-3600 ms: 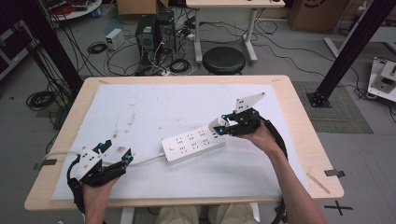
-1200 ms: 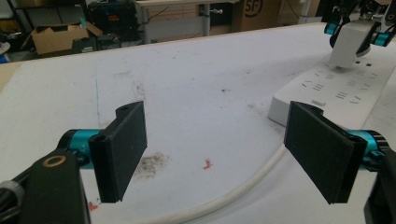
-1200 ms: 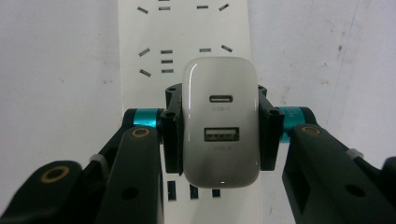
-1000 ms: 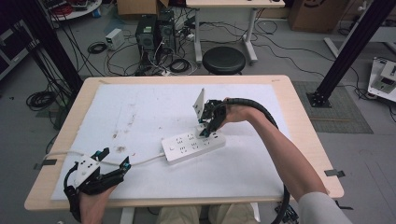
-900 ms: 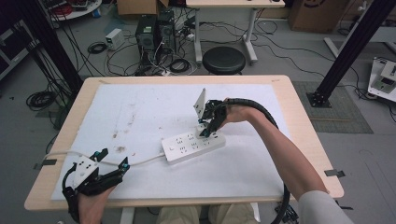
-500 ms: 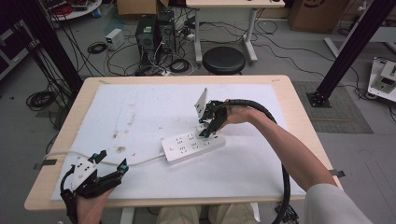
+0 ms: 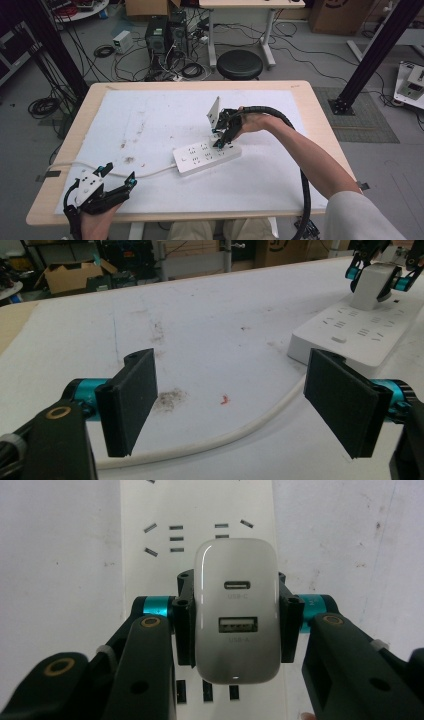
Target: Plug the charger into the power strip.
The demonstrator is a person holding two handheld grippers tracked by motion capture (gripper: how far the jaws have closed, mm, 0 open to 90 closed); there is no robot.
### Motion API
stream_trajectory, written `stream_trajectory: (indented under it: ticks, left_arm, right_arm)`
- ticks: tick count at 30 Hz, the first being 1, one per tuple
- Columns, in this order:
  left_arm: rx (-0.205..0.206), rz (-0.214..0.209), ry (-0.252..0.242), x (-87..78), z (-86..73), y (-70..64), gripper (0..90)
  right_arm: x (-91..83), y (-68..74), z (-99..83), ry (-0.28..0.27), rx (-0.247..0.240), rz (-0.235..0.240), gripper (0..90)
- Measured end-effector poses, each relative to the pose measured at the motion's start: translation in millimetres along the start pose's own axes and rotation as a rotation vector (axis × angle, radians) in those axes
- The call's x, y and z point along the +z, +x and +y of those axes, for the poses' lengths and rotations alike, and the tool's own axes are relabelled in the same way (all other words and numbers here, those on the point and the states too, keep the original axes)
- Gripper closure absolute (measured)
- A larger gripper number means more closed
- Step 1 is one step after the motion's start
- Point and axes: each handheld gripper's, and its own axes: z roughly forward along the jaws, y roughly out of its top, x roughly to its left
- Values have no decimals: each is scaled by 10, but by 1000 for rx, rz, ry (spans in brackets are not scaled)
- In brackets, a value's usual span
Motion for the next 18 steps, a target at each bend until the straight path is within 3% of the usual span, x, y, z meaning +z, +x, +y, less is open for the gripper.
stream_trajectory:
  ticks: [9, 11, 18]
  left_arm:
    - [5, -2, 2, 36, 23, -21, 215]
    - [1, -1, 3, 40, 20, -19, 215]
    - [6, -6, 4, 46, 18, -23, 215]
  right_arm:
    - [18, -36, -79, -62, 18, 26, 640]
    - [29, -41, -118, -98, 20, 27, 639]
    - [29, -22, -104, -86, 16, 17, 639]
